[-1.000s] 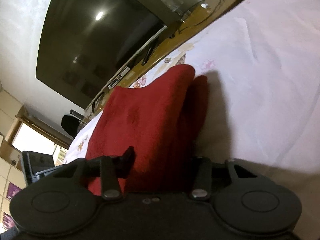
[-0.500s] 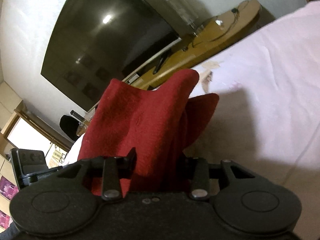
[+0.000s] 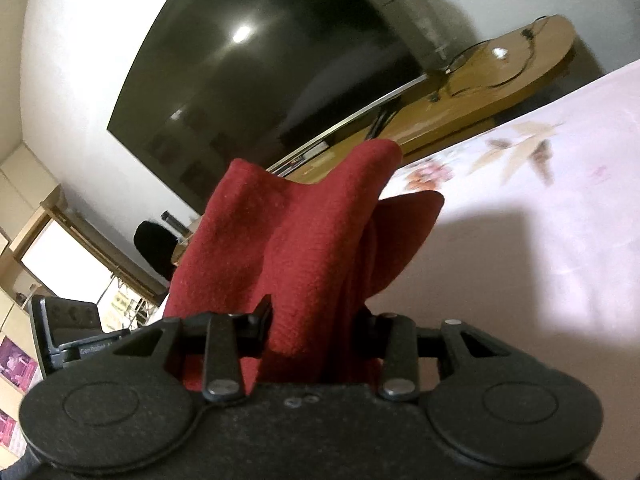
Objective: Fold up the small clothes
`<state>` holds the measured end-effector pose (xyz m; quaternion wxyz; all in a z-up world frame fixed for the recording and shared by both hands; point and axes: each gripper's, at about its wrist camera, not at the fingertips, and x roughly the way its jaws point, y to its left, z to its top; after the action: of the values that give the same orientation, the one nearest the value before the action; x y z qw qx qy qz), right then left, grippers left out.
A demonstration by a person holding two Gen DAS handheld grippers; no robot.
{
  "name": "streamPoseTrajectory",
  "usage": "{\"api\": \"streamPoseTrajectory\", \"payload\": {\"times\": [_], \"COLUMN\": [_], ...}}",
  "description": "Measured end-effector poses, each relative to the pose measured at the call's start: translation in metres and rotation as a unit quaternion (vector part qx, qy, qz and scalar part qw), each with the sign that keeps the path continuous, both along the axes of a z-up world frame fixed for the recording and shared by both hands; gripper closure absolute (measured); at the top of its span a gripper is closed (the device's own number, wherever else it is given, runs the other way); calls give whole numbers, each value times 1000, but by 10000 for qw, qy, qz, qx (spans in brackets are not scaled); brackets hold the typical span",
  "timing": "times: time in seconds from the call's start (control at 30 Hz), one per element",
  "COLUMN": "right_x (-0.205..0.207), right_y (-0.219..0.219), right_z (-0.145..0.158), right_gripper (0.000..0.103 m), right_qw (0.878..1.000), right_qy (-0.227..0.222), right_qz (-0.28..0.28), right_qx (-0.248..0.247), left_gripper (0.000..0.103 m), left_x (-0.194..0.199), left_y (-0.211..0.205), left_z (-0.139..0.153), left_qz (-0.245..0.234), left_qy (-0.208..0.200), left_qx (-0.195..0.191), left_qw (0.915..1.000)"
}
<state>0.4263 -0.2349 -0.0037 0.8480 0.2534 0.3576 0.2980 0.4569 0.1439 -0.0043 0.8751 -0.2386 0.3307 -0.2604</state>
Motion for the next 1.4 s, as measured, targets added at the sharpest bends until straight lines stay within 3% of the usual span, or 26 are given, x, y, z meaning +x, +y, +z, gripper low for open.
{"api": "streamPoseTrajectory", "payload": {"times": [0.3,0.53,0.57,0.6,0.67,0.73,0.87,0.93,1.0,1.07,1.13,1.23,1.3,1.4], "right_x": [11,12,15,18,26,26,17,11,10,13,17,20,26,38], "right_y": [97,156,162,166,164,158,151,142,136,144,162,190,204,191], "right_z": [-17,-54,-62,-71,-92,-100,-76,-56,-38,-21,-13,-25,-47,-57], "right_gripper": [65,65,64,60,56,57,41,41,50,60,68,74,83,88], "right_qw": [9990,9956,9948,9944,9916,9903,9956,9971,9972,9970,9957,9885,9784,9857], "right_qy": [255,745,865,965,1249,1280,928,563,199,-164,-367,-305,-94,63], "right_qz": [376,518,499,410,210,163,-40,-332,-493,-403,-148,325,282,31], "right_qx": [45,213,200,157,264,516,-89,-400,-521,-639,-843,-1447,-2044,-1681], "left_gripper": [63,63,60,54,54,49,41,41,41,41,41,41,41,41], "left_x": [-13,-31,-32,-34,-39,-47,-70,-74,-64,-46,-31,-15,-9,-7], "left_y": [101,158,163,170,179,182,197,194,186,168,145,119,109,100], "left_z": [-43,-91,-100,-111,-124,-124,-110,-90,-73,-65,-66,-82,-89,-87], "left_qz": [235,529,589,675,761,882,1615,1915,1862,1604,1351,1236,1298,1306], "left_qy": [579,1064,1143,1198,1149,1067,661,208,-174,-241,-218,-78,-97,-130], "left_qx": [-411,-582,-473,-579,-1022,-1061,-676,-293,-206,-223,2,492,683,900], "left_qw": [9972,9912,9906,9888,9852,9847,9823,9808,9821,9865,9906,9911,9891,9873]}}
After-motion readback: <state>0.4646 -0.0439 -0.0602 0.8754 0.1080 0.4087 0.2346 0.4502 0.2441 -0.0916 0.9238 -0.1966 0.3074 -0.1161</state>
